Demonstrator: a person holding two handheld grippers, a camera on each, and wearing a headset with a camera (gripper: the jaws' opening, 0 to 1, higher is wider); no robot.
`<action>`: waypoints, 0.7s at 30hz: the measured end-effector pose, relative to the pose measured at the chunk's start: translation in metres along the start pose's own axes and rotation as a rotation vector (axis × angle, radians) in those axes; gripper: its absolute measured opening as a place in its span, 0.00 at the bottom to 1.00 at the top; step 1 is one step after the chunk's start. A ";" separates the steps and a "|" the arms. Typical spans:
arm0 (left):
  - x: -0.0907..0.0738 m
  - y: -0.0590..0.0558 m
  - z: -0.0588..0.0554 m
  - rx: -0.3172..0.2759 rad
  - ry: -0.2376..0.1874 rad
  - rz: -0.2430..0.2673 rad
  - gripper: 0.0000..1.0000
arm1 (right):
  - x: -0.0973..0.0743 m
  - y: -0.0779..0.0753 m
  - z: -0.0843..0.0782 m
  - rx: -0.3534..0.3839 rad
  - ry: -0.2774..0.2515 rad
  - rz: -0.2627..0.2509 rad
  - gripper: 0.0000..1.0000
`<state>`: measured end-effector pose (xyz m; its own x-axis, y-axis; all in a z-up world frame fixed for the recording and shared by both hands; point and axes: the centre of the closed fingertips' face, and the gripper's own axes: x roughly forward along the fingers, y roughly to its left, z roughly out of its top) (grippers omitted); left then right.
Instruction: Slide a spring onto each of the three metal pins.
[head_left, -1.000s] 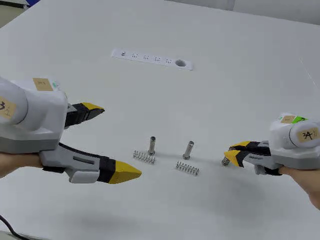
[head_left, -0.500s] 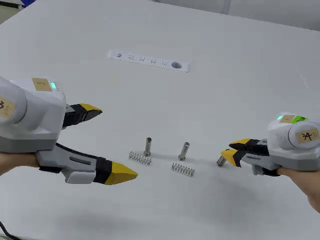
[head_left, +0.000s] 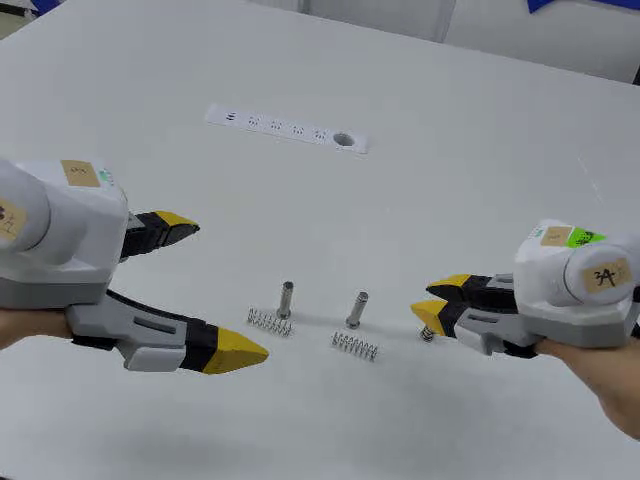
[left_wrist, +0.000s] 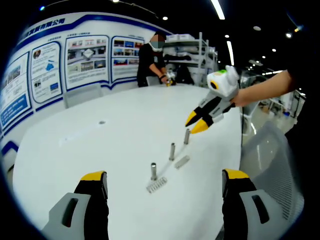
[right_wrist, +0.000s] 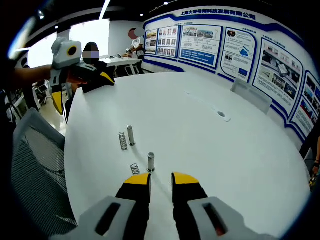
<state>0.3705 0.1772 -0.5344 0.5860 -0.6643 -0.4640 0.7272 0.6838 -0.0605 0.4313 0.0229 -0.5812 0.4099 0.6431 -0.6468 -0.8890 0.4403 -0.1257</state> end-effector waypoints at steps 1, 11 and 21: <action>0.000 0.000 0.000 -0.002 0.000 0.001 0.97 | 0.003 0.003 -0.001 -0.005 0.005 0.005 0.17; -0.003 0.004 -0.004 -0.019 0.007 0.014 0.96 | 0.026 0.036 -0.017 -0.082 0.075 0.107 0.17; -0.004 0.007 -0.009 -0.029 0.019 0.022 0.96 | 0.043 0.045 -0.035 -0.085 0.127 0.149 0.17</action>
<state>0.3700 0.1878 -0.5408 0.5945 -0.6436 -0.4821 0.7037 0.7065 -0.0754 0.4013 0.0486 -0.6408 0.2485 0.6109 -0.7517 -0.9541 0.2882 -0.0812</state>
